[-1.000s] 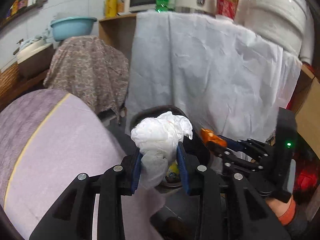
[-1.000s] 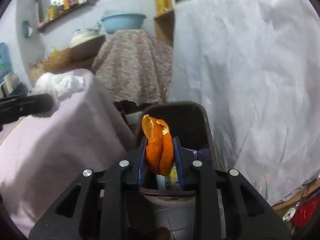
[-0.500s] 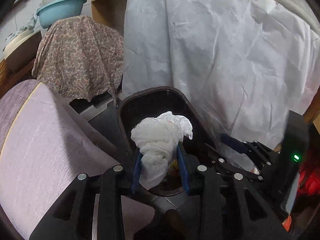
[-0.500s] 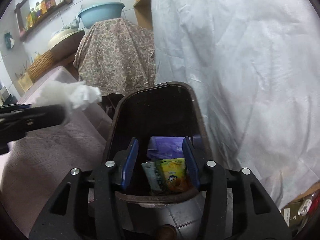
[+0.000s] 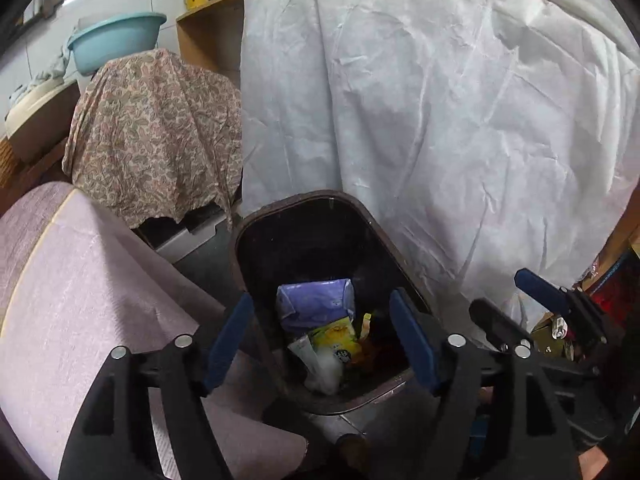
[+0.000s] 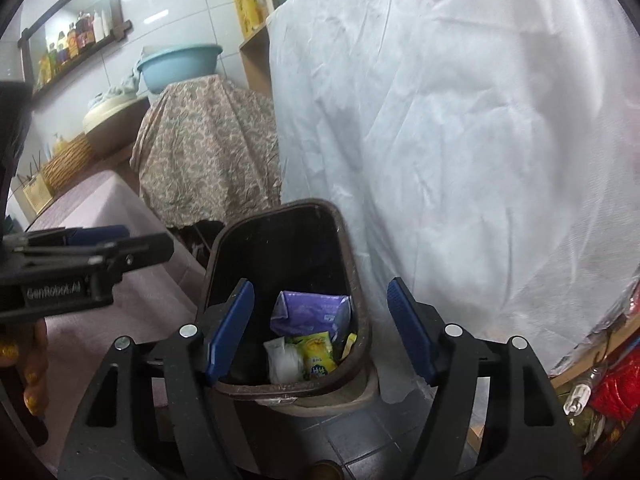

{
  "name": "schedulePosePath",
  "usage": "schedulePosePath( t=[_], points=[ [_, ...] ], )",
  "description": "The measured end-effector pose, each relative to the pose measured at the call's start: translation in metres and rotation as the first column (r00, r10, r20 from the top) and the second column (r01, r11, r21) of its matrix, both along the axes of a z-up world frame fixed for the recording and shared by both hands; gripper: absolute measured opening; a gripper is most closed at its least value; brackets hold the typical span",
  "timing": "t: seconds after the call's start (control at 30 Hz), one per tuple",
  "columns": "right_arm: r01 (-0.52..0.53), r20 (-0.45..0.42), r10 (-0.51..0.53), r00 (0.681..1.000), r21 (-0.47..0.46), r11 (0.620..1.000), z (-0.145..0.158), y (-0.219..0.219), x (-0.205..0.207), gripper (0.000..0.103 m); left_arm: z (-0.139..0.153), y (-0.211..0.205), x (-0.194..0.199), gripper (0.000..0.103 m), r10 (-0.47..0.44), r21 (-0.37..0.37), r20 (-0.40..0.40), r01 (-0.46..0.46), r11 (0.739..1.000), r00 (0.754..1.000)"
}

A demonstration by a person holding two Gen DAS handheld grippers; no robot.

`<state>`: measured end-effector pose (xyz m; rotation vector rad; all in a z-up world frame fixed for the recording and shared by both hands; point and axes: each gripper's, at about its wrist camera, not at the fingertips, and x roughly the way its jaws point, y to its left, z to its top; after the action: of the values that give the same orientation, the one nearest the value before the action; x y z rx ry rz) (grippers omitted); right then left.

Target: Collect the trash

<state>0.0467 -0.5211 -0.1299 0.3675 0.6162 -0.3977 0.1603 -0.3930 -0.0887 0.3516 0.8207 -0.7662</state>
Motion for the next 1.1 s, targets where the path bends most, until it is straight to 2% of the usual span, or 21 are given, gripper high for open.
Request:
schedulePosePath(
  t=[0.03,0.27,0.3,0.33,0.47,0.53,0.6,0.73,0.87,1.0,1.1],
  points=[
    [0.004,0.008,-0.004,1.000,0.001,1.000,0.002,0.001,-0.001,0.076,0.004,0.003,-0.003,0.074,-0.004,-0.007,0.011,0.004,1.000,1.000],
    [0.010,0.033,-0.008,0.999,-0.073,0.997,0.017,0.019,-0.011,0.080,0.033,0.036,-0.024,0.082,-0.002,-0.082,0.068,0.007,0.997,0.998],
    [0.013,0.041,-0.010,0.999,-0.078,0.997,0.020,0.021,-0.014,0.084,0.038,0.044,-0.028,0.086,0.004,-0.092,0.085,0.004,0.996,0.996],
    [0.020,0.053,-0.016,0.998,-0.090,0.996,0.025,0.025,-0.017,0.090,0.046,0.056,-0.034,0.088,0.013,-0.112,0.105,-0.001,0.994,0.994],
    [0.016,0.102,-0.003,0.995,-0.130,0.991,0.045,0.044,-0.024,0.091,0.071,0.104,-0.049,0.097,0.068,-0.178,0.162,-0.039,0.983,0.984],
    [0.013,0.133,0.006,0.991,-0.140,0.990,0.059,0.058,-0.027,0.094,0.082,0.128,-0.057,0.097,0.106,-0.211,0.183,-0.066,0.975,0.977],
    [0.010,0.173,0.016,0.985,-0.149,0.989,0.072,0.074,-0.032,0.097,0.093,0.157,-0.068,0.097,0.149,-0.249,0.209,-0.095,0.964,0.966],
    [-0.024,0.232,0.071,0.970,-0.198,0.980,0.098,0.115,-0.041,0.097,0.105,0.203,-0.094,0.098,0.234,-0.312,0.283,-0.141,0.939,0.930],
    [-0.068,0.257,0.133,0.957,-0.247,0.967,0.116,0.158,-0.046,0.097,0.110,0.236,-0.120,0.098,0.298,-0.337,0.384,-0.168,0.926,0.874],
    [-0.106,0.267,0.189,0.945,-0.295,0.950,0.128,0.193,-0.053,0.097,0.111,0.260,-0.134,0.098,0.355,-0.343,0.407,-0.220,0.913,0.841],
    [-0.118,0.278,0.217,0.936,-0.333,0.936,0.132,0.217,-0.061,0.097,0.114,0.280,-0.141,0.098,0.403,-0.381,0.380,-0.255,0.888,0.833]
  ],
)
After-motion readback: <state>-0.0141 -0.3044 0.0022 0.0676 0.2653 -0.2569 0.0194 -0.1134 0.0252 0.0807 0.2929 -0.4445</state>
